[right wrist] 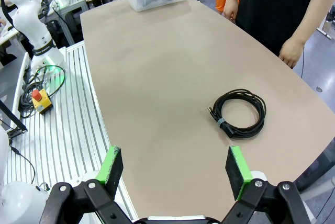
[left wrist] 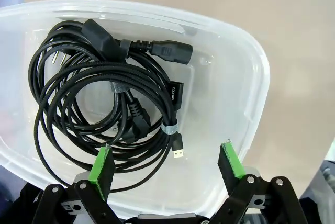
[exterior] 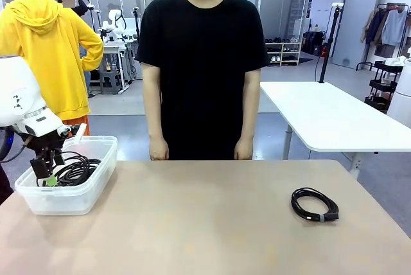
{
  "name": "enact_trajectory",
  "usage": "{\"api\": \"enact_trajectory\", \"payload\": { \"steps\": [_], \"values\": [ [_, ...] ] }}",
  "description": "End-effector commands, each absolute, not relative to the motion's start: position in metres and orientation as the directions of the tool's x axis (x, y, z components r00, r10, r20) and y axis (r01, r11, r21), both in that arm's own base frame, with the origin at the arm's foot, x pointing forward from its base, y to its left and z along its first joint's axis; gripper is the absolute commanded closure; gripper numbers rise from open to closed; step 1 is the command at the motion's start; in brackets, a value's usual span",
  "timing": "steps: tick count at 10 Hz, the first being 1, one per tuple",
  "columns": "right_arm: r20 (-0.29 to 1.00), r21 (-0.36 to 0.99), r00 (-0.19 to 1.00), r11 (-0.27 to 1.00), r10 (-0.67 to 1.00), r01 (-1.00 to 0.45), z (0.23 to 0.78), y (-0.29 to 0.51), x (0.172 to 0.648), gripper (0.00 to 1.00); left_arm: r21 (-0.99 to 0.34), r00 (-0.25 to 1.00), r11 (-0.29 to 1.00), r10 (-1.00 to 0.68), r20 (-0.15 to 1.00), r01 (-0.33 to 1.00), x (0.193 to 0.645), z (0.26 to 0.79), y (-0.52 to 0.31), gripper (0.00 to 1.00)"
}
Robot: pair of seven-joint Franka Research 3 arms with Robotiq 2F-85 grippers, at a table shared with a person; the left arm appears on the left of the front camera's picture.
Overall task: Organize and store the cables.
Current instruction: Place the USB Extension Cable into the Organizing box.
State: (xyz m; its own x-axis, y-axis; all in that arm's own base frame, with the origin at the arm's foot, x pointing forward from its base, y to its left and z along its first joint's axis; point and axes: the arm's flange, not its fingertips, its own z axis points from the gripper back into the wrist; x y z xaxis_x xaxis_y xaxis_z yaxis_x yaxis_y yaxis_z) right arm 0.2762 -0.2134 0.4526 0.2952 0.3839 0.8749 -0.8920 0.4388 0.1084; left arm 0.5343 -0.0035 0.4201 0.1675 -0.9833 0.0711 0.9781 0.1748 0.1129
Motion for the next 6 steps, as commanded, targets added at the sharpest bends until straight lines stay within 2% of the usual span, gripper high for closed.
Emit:
{"api": "enact_trajectory", "payload": {
  "steps": [1,3,4,6],
  "values": [
    [0.881,0.098,0.282,0.436,0.38,-0.894,0.454,-0.213,0.276,0.0,0.118,0.147,0.155,-0.987,0.07,0.981,0.537,0.422,0.0,0.0],
    [0.881,0.098,0.282,0.436,0.38,-0.894,0.454,-0.213,0.276,0.0,0.113,0.167,0.175,-0.983,0.071,0.978,0.534,0.42,-0.004,0.03],
    [0.881,0.098,0.282,0.436,0.38,-0.894,0.454,-0.213,0.276,0.0,0.165,0.257,0.27,-0.961,0.098,0.949,0.538,0.461,-0.001,0.0],
    [0.881,0.098,0.282,0.436,0.38,-0.894,0.454,-0.213,0.276,0.0,0.121,0.386,0.431,-0.88,0.277,0.894,0.512,0.504,0.002,0.0]
  ]
}}
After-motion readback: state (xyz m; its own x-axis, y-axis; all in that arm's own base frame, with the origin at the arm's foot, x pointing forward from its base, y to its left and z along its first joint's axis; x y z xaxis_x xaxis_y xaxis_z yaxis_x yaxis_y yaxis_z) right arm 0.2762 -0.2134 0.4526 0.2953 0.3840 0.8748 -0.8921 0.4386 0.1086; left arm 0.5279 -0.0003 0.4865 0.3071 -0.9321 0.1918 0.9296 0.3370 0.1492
